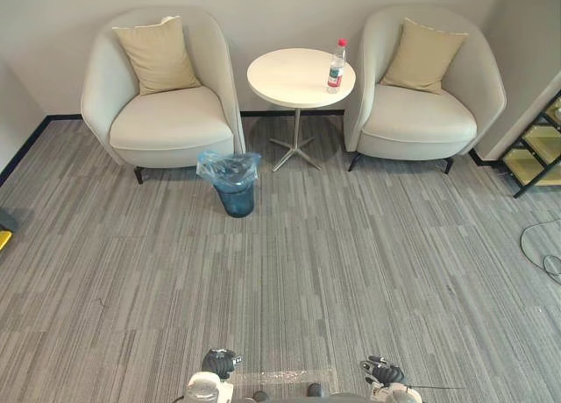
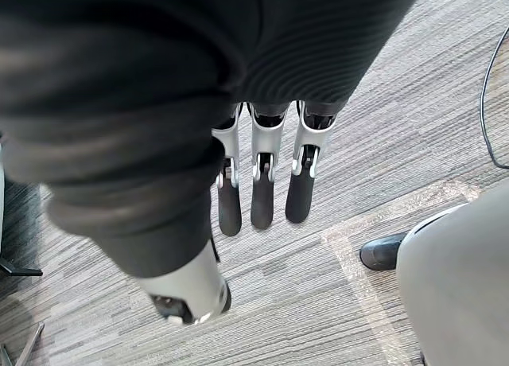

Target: Gather rubbish on tea table into small bin, then transfer packed bag to large trash can.

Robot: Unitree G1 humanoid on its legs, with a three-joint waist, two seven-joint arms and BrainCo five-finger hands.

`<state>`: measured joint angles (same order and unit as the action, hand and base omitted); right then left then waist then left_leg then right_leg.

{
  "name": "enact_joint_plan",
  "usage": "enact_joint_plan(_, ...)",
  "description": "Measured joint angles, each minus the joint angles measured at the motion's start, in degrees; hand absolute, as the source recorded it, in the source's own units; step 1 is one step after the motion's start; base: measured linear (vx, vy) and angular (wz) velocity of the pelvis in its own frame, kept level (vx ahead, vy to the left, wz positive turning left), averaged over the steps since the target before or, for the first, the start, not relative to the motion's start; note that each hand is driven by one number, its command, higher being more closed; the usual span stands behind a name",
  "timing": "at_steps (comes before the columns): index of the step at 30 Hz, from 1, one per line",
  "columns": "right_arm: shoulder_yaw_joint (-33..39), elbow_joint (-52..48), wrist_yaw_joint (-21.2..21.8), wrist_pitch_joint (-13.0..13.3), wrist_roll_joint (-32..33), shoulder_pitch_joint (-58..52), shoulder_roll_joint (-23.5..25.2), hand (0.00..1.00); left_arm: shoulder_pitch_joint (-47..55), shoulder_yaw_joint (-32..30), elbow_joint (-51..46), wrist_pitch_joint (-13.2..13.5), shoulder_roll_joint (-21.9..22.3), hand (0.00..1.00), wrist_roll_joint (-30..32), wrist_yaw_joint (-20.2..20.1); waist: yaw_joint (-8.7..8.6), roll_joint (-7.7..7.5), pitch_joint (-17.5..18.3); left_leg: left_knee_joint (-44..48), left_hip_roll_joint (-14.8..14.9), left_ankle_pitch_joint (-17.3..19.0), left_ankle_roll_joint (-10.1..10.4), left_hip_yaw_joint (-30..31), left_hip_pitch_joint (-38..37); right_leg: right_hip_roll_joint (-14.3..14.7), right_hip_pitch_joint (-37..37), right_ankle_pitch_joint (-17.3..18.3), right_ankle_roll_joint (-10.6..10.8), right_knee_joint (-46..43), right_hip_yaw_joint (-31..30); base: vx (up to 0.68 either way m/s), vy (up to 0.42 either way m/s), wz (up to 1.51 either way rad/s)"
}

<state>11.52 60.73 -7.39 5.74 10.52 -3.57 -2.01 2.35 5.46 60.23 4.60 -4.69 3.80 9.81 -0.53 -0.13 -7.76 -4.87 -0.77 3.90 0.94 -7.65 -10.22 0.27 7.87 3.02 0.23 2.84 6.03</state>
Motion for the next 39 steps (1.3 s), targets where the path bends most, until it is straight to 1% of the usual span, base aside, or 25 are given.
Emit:
enact_joint_plan(4,1.5,0.9,0.0,0.0,0.9,0.3,0.2,0.0,-0.1,0.0,0.0,0.0,0.0,0.0,0.0,0.0,0.01,-0.01,0.0,0.0,0.1,0.1,0.1,-0.7,-0.2,0.1,0.0,0.0,0.0,0.5,-0.1,0.01,-0.025,-0.04)
enact_joint_plan(8,1.6,0.9,0.0,0.0,1.0,0.4,0.2,0.0,0.0,0.0,0.0,0.0,0.0,0.0,0.0,0.1,0.02,-0.02,0.0,0.0,0.4,0.4,0.6,-1.3,-0.4,0.4,0.0,0.0,0.0,0.5,-0.6,-0.01,-0.04,-0.08)
enact_joint_plan(24,1.8,0.9,-0.4,0.4,3.6,-0.1,0.4,0.0,0.0,0.1,0.0,0.0,0.0,0.0,0.0,0.2,0.02,-0.02,0.0,0.2,0.7,0.5,0.8,-1.4,-0.5,0.7,0.2,0.0,0.0,0.5,-0.7,-0.03,-0.034,0.0)
enact_joint_plan(28,1.8,0.9,-0.4,0.5,5.4,-0.2,0.3,0.0,-0.1,0.7,0.0,0.0,-0.1,0.0,0.0,0.2,-0.03,-0.01,0.0,0.2,0.8,0.5,0.7,-1.4,0.1,0.8,0.0,0.0,-0.1,0.6,-0.8,-0.03,-0.038,0.0)
enact_joint_plan(31,1.8,0.9,-0.4,0.6,5.4,-0.3,0.3,0.0,-0.2,1.0,0.0,0.0,-0.1,0.0,0.0,0.2,-0.11,0.0,0.0,0.3,1.1,0.8,1.2,-2.1,0.1,1.1,-0.1,0.2,-0.2,0.5,-1.3,-0.01,-0.038,-0.08)
enact_joint_plan(33,1.8,0.8,-0.4,0.6,5.7,-0.4,0.3,0.0,-0.4,1.3,0.0,0.0,-0.2,0.0,0.0,0.1,-0.13,0.02,0.0,1.4,1.3,1.5,1.9,-2.9,0.4,1.1,-0.4,0.7,-0.9,-0.1,-1.6,0.0,-0.038,-0.15)
enact_joint_plan(34,1.8,0.6,-0.4,0.7,5.8,-0.4,0.3,0.0,-0.4,1.3,0.1,0.0,-0.1,0.0,0.0,0.2,-0.24,0.11,-0.1,2.2,1.4,2.0,2.4,-3.0,0.7,1.2,-0.9,1.5,-1.1,-1.4,-1.7,0.01,-0.064,-0.05)
enact_joint_plan(35,1.8,0.1,-0.4,0.9,6.5,-0.7,0.3,0.0,-0.6,1.3,0.1,0.0,-0.1,0.0,0.0,0.1,-0.54,0.17,-0.1,4.9,1.9,3.6,2.6,-3.4,1.9,1.2,-2.5,3.5,-1.5,-4.7,-1.7,0.02,-0.07,-0.01)
enact_joint_plan(36,1.8,-0.5,-0.4,0.9,6.8,-1.0,0.3,0.0,-0.7,1.3,0.1,-0.1,-0.1,0.0,0.0,0.1,-0.57,0.13,-0.1,6.4,2.2,4.5,2.7,-3.6,2.6,1.3,-3.1,4.3,-1.6,-6.0,-1.7,0.04,-0.091,0.02)
enact_joint_plan(37,1.7,-1.3,-0.4,1.1,7.4,-1.7,0.4,0.0,-0.9,1.2,0.1,0.0,-0.2,0.0,0.0,0.1,-0.55,-0.02,-0.1,10.6,2.8,6.2,3.5,-4.5,4.1,1.2,-4.1,6.1,-2.1,-8.4,-1.8,0.06,-0.072,0.05)
enact_joint_plan(38,1.7,-1.3,-0.4,1.1,7.6,-1.6,0.5,0.0,-1.2,1.2,-0.1,0.0,-0.7,0.0,0.0,0.1,-0.53,-0.78,-0.7,17.6,3.1,7.2,4.7,-6.3,6.4,0.5,-4.2,7.5,-2.6,-9.6,-2.0,0.04,-0.08,0.04)
enact_joint_plan(39,1.7,-1.3,-0.4,1.1,7.6,-1.7,0.5,0.0,-1.3,1.0,-0.5,0.0,-0.9,0.0,-0.1,0.1,-0.56,-1.25,-1.0,22.3,3.5,7.4,4.9,-7.4,8.1,0.1,-3.8,7.9,-2.7,-10.0,-2.4,0.05,-0.105,-0.08)
